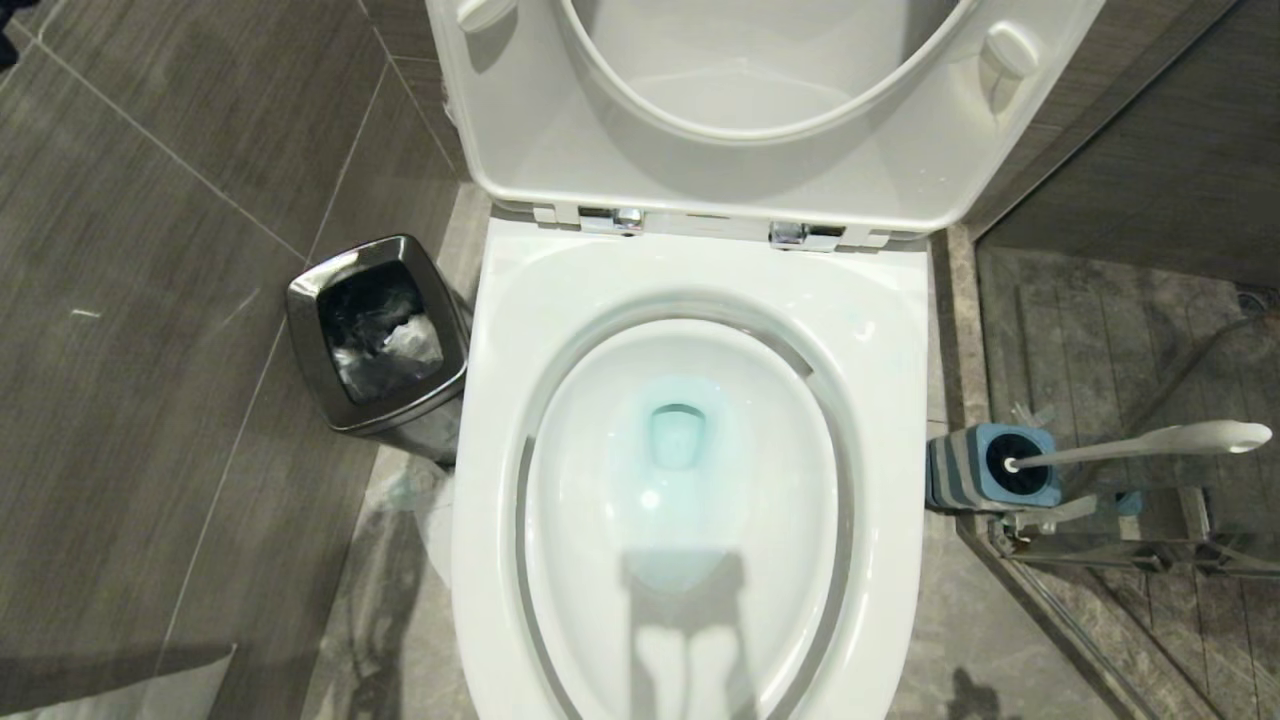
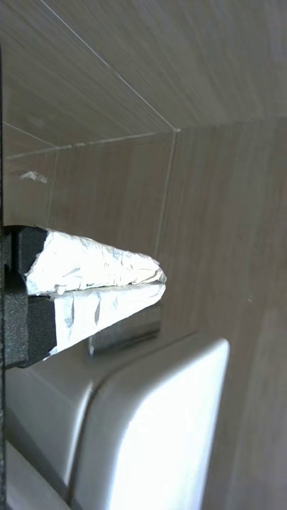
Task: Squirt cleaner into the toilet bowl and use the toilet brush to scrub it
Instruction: Flush the toilet
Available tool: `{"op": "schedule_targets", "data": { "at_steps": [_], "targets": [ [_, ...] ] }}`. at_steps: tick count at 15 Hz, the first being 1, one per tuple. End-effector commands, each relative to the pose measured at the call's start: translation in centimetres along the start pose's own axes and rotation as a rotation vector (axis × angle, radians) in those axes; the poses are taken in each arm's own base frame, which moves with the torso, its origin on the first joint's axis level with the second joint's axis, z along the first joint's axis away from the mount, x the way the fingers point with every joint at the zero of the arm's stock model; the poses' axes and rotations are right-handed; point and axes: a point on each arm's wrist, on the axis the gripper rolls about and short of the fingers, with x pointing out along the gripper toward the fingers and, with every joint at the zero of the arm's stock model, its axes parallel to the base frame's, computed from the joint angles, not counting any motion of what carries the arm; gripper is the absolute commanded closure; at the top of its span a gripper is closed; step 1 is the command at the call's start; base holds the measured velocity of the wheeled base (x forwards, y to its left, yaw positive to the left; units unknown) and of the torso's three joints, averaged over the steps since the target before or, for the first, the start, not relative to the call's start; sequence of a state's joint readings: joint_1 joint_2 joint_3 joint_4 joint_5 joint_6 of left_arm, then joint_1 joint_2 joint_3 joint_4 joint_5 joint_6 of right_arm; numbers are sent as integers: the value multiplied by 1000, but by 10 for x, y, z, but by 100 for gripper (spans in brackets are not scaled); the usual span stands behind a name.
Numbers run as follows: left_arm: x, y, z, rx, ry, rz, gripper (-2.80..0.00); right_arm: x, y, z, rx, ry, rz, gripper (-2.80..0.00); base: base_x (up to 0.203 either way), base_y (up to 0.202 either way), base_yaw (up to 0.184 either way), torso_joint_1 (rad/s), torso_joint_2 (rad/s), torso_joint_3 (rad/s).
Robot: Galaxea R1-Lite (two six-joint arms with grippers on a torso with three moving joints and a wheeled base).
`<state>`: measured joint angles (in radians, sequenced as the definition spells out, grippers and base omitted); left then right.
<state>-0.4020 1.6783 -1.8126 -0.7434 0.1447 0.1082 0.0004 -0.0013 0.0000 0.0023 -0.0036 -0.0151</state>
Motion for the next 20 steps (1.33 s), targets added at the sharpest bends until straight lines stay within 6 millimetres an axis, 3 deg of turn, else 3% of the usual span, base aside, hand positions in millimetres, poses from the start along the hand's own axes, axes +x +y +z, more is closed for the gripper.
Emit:
{"op": "schedule_targets", "data": {
  "at_steps": [1, 8, 20],
  "targets": [
    [-1, -3, 4, -26, -14, -7, 0, 0, 0, 0, 0, 4, 1, 0, 0, 0, 0, 0, 0, 0],
    [7, -25, 6, -78, -6, -69, 0, 0, 0, 0, 0, 4, 0, 0, 0, 0, 0, 0, 0, 0],
    [11, -35, -27, -40, 118, -134, 0, 0, 0, 0, 0, 4, 2, 0, 0, 0, 0, 0, 0, 0]
  ]
}}
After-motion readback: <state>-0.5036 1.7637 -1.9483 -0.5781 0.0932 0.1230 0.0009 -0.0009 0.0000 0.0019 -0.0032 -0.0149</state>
